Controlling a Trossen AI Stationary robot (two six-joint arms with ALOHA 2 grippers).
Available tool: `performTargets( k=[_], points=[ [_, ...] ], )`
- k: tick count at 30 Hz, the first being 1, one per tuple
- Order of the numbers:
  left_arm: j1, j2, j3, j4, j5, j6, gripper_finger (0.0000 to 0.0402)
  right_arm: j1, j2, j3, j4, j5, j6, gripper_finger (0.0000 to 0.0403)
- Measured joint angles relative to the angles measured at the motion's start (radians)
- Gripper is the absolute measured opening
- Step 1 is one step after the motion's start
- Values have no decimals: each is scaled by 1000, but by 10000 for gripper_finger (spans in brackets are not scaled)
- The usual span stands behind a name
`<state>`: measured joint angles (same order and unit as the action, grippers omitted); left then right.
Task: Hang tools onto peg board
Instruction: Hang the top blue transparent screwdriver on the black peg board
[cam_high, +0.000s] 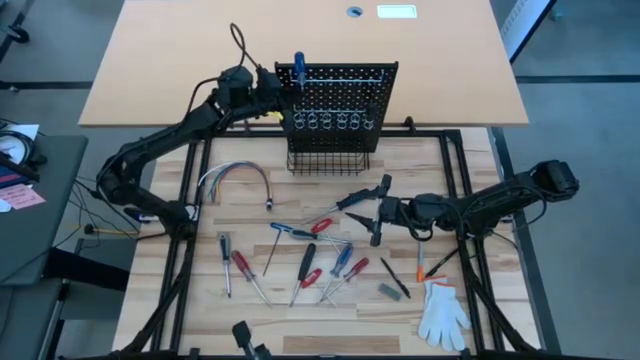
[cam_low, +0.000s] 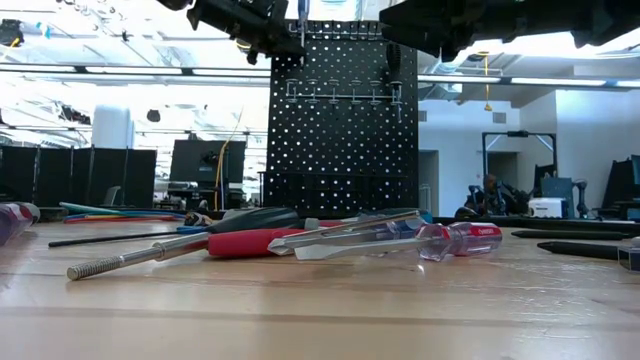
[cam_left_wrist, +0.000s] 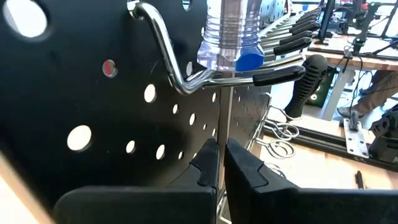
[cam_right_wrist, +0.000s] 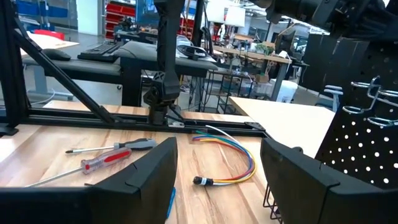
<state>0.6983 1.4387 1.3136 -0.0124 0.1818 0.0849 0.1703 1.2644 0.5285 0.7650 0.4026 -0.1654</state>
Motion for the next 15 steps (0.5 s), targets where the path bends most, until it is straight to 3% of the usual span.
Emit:
performTargets(
  k=[15],
  points=[
    [0, -16, -1, -32, -60, 24, 0, 0, 0, 0, -2, 0, 0, 237]
  ],
)
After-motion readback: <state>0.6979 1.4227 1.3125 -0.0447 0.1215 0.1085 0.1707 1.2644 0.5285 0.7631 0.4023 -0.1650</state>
